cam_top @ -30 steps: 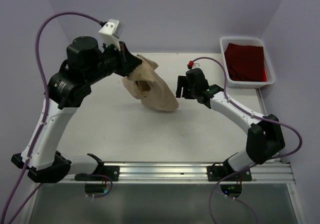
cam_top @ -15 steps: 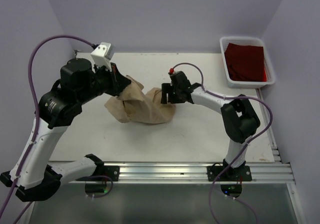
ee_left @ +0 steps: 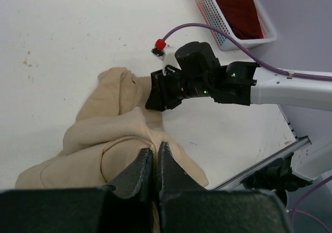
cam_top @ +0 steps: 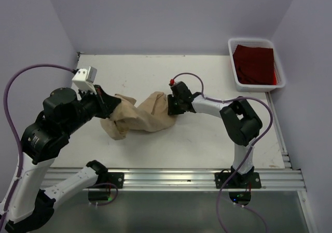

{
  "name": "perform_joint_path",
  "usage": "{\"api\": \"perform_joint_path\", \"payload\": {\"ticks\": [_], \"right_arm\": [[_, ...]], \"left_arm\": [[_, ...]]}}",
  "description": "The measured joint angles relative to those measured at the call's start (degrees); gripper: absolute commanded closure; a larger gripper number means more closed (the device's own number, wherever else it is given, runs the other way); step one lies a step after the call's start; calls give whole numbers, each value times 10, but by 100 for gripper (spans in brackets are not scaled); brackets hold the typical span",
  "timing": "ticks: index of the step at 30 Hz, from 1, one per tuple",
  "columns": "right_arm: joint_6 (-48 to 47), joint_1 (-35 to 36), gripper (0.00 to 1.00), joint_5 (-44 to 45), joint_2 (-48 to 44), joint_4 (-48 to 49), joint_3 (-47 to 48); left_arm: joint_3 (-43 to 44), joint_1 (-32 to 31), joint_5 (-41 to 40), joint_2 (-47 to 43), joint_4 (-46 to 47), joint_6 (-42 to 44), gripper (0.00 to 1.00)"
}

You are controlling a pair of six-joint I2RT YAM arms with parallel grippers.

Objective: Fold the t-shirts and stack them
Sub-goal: Flatten the tshirt out

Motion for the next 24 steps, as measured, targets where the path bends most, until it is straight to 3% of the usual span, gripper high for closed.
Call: {"api": "perform_joint_path", "payload": {"ticks": [3,13,18,24], "right_arm": [[1,1,100,11,5,0,1],[-4,7,100,96,-40,-28,-37],[4,7,100,151,-143,-75,-100],[44,7,100,209,-310,-154,-184]], "left_arm": [[-26,0,-5,-14,2,-10,100],[-272,0,-8,-87,1,-61,100],[-380,0,0,-105,0,-80,100],[-436,0,0,-85,10,-85,100]]}}
